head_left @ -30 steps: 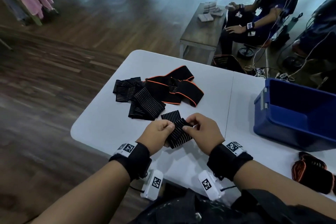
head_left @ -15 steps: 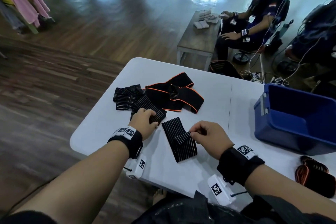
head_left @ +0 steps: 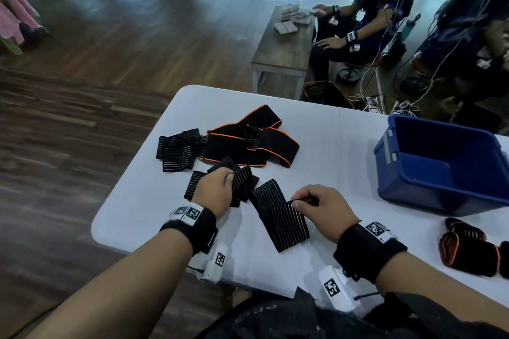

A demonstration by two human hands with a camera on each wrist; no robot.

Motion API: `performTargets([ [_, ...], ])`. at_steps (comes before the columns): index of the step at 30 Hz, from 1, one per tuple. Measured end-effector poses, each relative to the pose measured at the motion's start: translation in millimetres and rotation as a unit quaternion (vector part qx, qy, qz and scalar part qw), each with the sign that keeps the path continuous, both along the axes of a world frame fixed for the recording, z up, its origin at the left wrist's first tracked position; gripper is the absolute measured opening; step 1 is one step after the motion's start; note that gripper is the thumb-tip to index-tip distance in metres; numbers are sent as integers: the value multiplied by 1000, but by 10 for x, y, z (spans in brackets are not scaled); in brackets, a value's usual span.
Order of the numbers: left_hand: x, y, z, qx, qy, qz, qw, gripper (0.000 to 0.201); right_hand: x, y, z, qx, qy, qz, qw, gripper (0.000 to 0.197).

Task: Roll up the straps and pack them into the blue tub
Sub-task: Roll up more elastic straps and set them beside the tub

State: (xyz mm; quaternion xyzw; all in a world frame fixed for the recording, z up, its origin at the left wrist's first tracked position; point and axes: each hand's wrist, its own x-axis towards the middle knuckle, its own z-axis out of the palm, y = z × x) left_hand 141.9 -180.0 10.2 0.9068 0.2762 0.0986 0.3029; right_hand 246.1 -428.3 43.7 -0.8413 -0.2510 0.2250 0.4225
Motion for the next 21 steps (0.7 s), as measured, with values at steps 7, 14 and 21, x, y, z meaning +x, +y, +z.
performTargets([
  [7,-33,-63,297,-81,-26,-33,996,29,57,167,85,24,22,-3,999,12],
  [14,-69,90,49,-16,65,37,997,23,63,173,51,19,27,25,999,12],
  [21,-167,40,-145,89,154,15,984,32,37,45,-1,-2,41,29,999,13],
])
